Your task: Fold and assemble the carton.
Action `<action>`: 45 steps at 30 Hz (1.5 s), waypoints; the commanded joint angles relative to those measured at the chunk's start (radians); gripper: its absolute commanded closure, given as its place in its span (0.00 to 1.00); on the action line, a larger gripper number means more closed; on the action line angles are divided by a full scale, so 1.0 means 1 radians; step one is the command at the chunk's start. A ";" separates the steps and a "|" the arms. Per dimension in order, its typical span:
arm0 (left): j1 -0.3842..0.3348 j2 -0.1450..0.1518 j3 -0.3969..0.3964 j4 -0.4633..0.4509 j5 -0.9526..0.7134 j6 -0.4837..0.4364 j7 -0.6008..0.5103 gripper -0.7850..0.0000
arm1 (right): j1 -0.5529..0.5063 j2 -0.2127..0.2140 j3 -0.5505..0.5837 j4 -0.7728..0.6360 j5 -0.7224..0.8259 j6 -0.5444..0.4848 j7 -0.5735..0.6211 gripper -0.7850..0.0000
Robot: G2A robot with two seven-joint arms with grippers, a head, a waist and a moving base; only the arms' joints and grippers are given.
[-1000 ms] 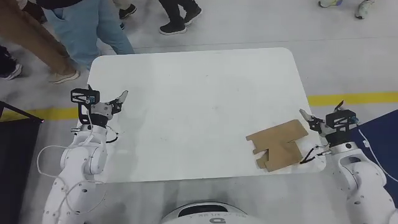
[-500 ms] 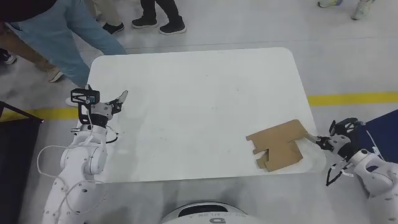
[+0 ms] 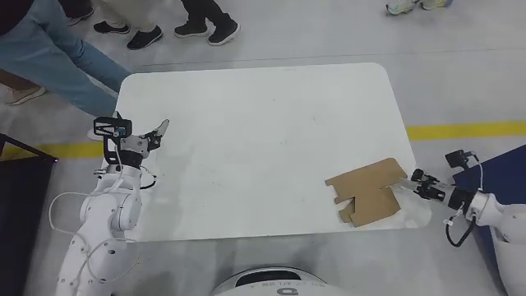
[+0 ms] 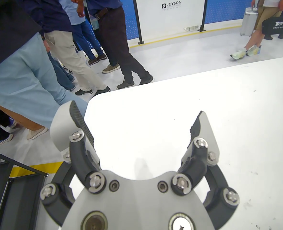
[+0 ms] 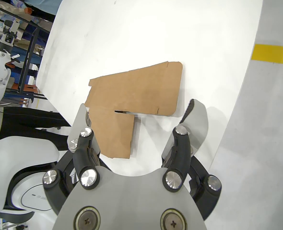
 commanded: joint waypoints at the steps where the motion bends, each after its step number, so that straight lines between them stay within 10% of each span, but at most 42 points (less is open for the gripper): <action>1: 0.000 0.000 0.000 0.000 0.000 0.000 0.000 0.00 | 0.008 0.010 -0.015 0.007 0.020 0.025 0.025 0.23; 11: 0.000 0.000 0.000 0.000 0.000 0.000 0.000 0.00 | 0.053 0.045 -0.059 0.084 0.062 0.060 0.060 0.47; 38: 0.000 0.000 0.000 0.000 0.000 0.000 0.000 0.00 | 0.193 0.073 -0.235 0.176 0.145 0.149 0.145 0.54; 41: 0.000 0.000 0.000 0.000 0.000 0.000 0.000 0.00 | 0.207 0.073 -0.256 0.178 0.135 0.163 0.136 0.71; 43: 0.000 0.000 0.000 0.000 0.000 0.000 0.000 0.00 | 0.215 0.073 -0.267 0.179 0.129 0.170 0.129 1.00; 45: 0.000 0.000 0.000 0.000 0.000 0.000 0.000 0.00 | 0.222 0.073 -0.275 0.181 0.128 0.178 0.121 1.00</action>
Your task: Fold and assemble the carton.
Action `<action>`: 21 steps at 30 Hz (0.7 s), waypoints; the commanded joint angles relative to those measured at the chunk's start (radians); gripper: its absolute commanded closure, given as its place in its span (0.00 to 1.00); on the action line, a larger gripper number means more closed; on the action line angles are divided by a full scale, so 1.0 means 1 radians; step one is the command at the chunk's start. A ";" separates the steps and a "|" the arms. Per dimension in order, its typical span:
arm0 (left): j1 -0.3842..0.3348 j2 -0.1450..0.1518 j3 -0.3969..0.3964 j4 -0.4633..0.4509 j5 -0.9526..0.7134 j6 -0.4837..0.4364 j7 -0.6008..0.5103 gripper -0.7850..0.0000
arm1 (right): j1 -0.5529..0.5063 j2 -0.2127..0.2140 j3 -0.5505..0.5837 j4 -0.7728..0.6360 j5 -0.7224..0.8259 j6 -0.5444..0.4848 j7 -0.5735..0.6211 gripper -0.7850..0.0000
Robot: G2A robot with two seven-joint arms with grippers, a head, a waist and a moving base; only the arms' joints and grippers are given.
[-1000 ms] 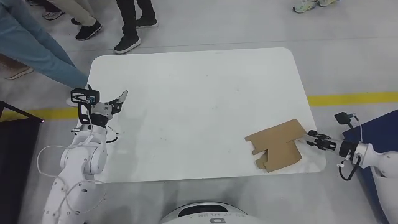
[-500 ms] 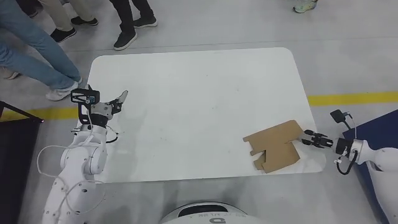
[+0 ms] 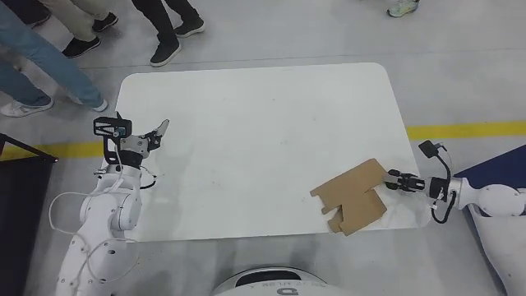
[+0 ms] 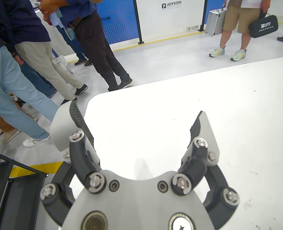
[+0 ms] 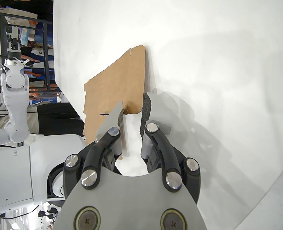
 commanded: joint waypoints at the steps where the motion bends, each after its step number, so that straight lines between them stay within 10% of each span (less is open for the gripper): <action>1: 0.000 0.000 0.000 0.000 0.000 0.000 0.000 0.00 | 0.007 0.000 -0.007 0.003 0.004 0.007 -0.007 1.00; 21: 0.000 0.000 0.000 0.000 0.000 0.000 0.000 0.00 | 0.030 -0.003 0.068 -0.006 0.476 0.041 0.040 1.00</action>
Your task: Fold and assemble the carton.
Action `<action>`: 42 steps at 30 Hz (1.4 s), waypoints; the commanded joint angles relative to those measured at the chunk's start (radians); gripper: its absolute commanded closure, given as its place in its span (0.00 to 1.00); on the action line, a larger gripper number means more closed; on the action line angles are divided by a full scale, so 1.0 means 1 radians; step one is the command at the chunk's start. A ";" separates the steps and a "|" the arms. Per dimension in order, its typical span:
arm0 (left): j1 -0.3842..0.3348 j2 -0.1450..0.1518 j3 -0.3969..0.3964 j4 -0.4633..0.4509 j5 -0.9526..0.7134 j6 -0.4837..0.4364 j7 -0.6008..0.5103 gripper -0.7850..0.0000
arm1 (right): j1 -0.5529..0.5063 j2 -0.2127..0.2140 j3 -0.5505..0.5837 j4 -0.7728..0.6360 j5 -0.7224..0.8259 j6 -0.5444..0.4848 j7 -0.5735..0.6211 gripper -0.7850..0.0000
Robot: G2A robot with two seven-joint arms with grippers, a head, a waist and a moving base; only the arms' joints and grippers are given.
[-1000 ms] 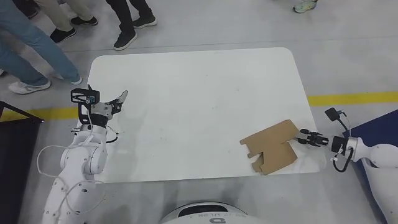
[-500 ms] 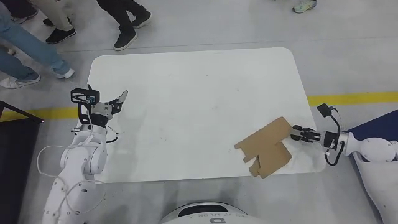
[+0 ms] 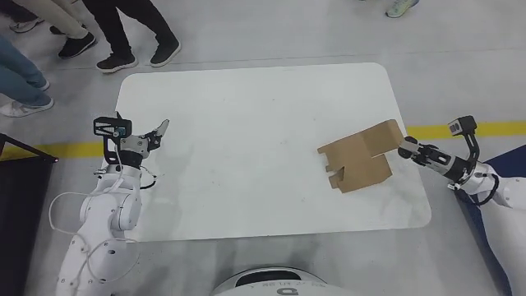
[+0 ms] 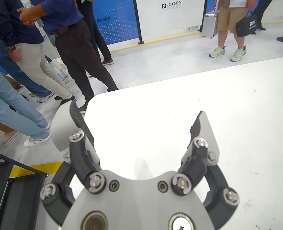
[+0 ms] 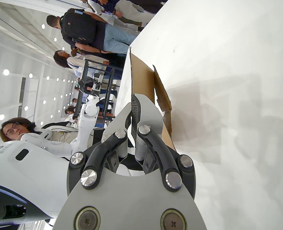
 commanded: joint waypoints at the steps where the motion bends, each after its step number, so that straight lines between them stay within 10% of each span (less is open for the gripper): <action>1: 0.000 0.000 0.000 0.000 0.000 0.000 0.000 0.00 | 0.000 0.000 0.000 0.000 0.000 0.001 0.000 1.00; 7: 0.000 0.000 0.000 0.000 0.000 0.000 0.000 0.00 | 0.000 -0.003 -0.009 -0.005 0.015 0.010 -0.011 1.00; 22: 0.000 0.000 0.000 0.000 0.000 0.000 0.000 0.00 | 0.054 -0.070 -0.092 -0.145 0.597 -0.072 -0.122 1.00; 36: 0.000 0.000 0.002 -0.001 0.001 -0.003 0.001 0.00 | 0.054 -0.083 -0.125 -0.184 0.629 -0.049 -0.168 1.00; 42: -0.078 -0.005 0.155 -0.006 0.113 -0.149 0.032 0.00 | 0.068 -0.109 -0.236 -0.255 0.611 -0.052 -0.183 1.00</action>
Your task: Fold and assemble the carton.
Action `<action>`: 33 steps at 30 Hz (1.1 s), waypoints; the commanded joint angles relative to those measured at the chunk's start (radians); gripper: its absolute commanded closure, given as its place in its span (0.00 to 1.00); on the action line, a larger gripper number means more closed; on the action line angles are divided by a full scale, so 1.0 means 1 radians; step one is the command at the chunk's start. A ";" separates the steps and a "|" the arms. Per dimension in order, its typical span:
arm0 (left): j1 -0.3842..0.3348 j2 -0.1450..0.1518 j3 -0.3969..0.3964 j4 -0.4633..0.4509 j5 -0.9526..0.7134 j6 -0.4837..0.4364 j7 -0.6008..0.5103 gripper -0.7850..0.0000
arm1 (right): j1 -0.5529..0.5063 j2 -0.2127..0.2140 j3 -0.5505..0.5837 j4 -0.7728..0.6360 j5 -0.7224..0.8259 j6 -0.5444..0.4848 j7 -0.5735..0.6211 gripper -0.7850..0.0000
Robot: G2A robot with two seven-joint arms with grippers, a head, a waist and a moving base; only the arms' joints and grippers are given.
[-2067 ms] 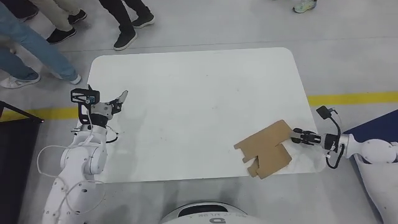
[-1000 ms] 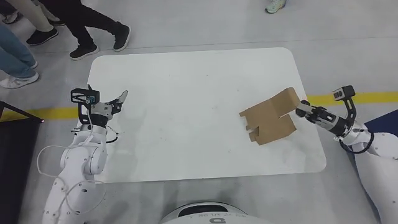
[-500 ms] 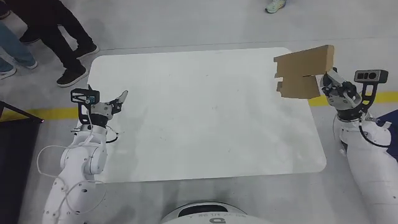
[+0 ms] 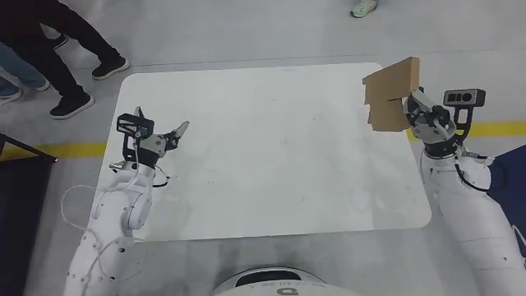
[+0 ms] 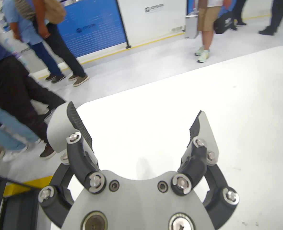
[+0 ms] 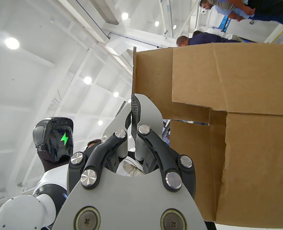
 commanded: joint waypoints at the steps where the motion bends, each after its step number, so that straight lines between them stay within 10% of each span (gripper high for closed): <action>1: -0.041 -0.004 0.068 0.006 0.022 -0.056 0.014 0.00 | 0.002 -0.006 -0.031 -0.019 -0.011 0.004 0.005 1.00; 14: -0.096 -0.010 0.126 0.026 0.027 -0.100 0.007 0.00 | -0.014 -0.015 -0.065 -0.058 -0.025 0.033 0.015 1.00; 22: -0.085 0.000 0.207 0.057 0.303 -0.171 0.214 0.00 | 0.019 -0.038 -0.148 -0.099 -0.010 0.068 -0.039 1.00; 33: -0.156 -0.015 0.397 0.083 0.667 0.039 0.421 0.00 | 0.073 -0.087 -0.298 -0.143 0.017 0.056 -0.155 1.00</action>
